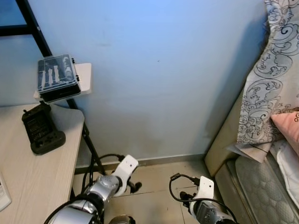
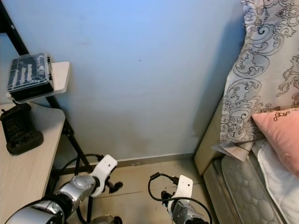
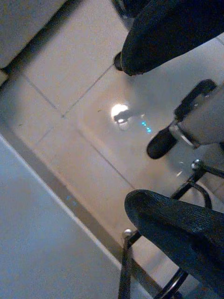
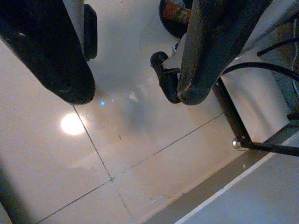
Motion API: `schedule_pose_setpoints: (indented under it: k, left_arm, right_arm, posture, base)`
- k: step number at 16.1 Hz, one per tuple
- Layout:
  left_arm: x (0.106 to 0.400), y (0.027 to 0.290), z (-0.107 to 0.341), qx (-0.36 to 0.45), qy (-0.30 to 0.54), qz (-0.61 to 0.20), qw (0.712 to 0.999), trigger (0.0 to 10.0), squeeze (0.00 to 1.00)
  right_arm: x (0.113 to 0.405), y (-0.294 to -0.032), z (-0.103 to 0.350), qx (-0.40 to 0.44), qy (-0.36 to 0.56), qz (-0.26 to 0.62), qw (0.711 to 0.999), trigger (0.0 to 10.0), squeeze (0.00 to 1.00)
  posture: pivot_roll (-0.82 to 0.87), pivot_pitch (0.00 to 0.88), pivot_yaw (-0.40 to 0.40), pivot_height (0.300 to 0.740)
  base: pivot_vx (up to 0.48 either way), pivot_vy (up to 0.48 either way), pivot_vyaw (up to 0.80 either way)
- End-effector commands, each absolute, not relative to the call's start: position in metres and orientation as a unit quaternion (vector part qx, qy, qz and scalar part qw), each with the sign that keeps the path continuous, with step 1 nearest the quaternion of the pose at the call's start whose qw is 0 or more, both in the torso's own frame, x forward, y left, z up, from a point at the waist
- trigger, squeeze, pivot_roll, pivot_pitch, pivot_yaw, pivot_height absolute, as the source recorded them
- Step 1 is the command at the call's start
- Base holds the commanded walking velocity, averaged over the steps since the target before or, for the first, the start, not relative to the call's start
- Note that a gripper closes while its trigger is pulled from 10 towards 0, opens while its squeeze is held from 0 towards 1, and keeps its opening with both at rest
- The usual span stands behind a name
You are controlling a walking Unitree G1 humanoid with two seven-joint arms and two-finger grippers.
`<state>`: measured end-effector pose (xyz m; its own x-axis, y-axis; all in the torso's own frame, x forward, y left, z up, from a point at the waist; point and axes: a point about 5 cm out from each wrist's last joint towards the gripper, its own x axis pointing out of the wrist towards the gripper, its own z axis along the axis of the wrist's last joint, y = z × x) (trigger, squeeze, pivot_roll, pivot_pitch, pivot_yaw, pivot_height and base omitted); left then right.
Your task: Clean up the room
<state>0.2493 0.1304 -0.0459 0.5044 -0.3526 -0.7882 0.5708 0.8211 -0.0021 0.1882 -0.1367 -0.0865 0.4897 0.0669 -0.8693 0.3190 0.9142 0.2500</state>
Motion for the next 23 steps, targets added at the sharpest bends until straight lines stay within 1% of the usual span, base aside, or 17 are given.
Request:
schedule_pose_setpoints:
  k: [1,2,4,5,8,10,23]
  left_arm:
    - [0.253,0.133,-0.044,0.104,0.418,-0.246,0.868,10.0,0.00]
    - [0.256,0.138,-0.043,0.025,0.415,-0.171,0.893,10.0,0.00]
    - [0.254,0.140,-0.045,0.021,0.416,-0.150,0.897,10.0,0.00]
    - [0.248,0.140,-0.049,0.036,0.423,-0.156,0.892,10.0,0.00]
    - [0.244,0.136,-0.051,0.064,0.425,-0.186,0.883,10.0,0.00]
    - [0.244,0.134,-0.051,0.062,0.425,-0.189,0.883,10.0,0.00]
    - [0.244,0.134,-0.051,0.062,0.425,-0.189,0.883,10.0,0.00]
  right_arm:
    - [0.189,-0.138,-0.086,0.191,0.496,-0.078,0.844,10.0,0.00]
    - [0.189,-0.140,-0.086,0.190,0.494,-0.079,0.845,10.0,0.00]
    - [0.190,-0.142,-0.086,0.186,0.492,-0.075,0.847,10.0,0.00]
    - [0.191,-0.142,-0.085,0.181,0.491,-0.069,0.850,10.0,0.00]
    - [0.192,-0.141,-0.085,0.175,0.491,-0.062,0.851,10.0,0.00]
    - [0.191,-0.141,-0.085,0.150,0.501,-0.052,0.851,10.0,0.00]
    - [0.191,-0.141,-0.085,0.150,0.501,-0.052,0.851,10.0,0.00]
  posture:
    - [-0.01,0.000,0.064,0.740]
    - [-0.01,0.000,0.061,0.740]
    - [-0.01,0.000,0.048,0.740]
    - [-0.01,0.000,0.042,0.740]
    - [0.00,0.000,0.041,0.740]
    - [0.00,0.000,0.039,0.740]
    - [0.00,0.000,0.039,0.740]
  base:
    - [0.000,0.000,0.00]
    - [0.000,0.000,0.00]
    - [0.000,0.000,0.00]
    - [0.000,0.000,0.00]
    - [0.000,0.000,0.00]
    - [0.000,0.000,0.00]
    - [0.000,0.000,0.00]
